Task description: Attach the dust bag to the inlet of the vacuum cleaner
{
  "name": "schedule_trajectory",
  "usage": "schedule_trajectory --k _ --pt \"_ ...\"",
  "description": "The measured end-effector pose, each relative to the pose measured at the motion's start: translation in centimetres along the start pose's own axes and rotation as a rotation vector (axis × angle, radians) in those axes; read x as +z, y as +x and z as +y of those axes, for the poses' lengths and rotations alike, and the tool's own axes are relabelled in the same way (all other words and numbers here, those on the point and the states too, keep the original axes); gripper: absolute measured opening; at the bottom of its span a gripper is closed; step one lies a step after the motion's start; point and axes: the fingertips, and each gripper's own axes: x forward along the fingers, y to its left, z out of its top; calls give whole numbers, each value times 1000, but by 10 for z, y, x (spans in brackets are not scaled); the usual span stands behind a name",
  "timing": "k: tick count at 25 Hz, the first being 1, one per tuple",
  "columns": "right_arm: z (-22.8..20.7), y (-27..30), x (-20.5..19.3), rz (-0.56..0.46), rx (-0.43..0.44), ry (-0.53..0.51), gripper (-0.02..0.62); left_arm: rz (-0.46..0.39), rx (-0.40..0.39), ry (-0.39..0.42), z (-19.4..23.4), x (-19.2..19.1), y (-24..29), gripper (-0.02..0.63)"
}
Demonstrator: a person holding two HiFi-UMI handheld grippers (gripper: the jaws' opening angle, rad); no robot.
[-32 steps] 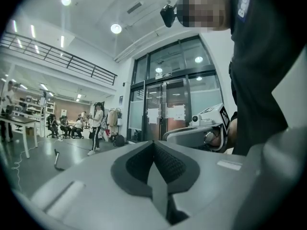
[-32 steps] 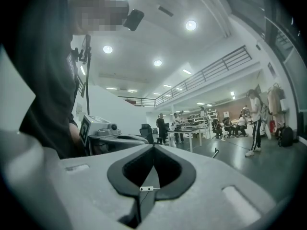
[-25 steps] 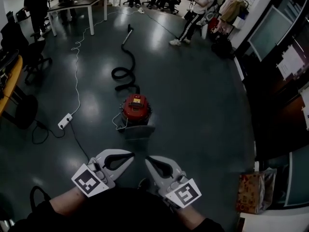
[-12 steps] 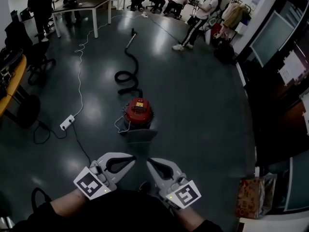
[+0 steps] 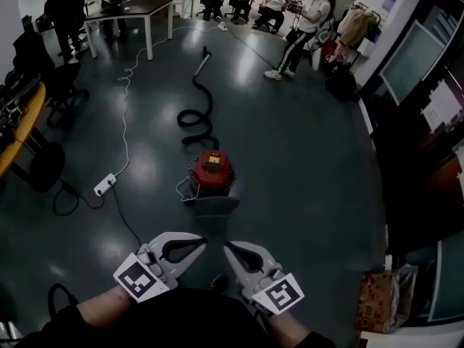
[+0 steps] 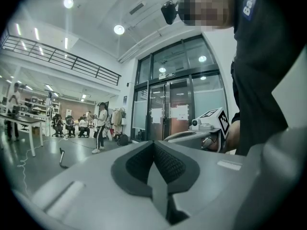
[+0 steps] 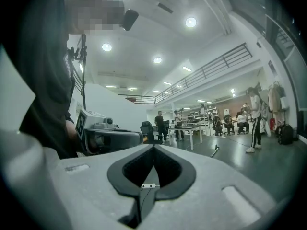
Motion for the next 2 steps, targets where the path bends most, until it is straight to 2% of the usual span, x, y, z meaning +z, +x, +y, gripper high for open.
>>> schedule_trajectory --k 2 --pt "1 -1 -1 6 1 2 3 1 1 0 -1 1 -1 2"
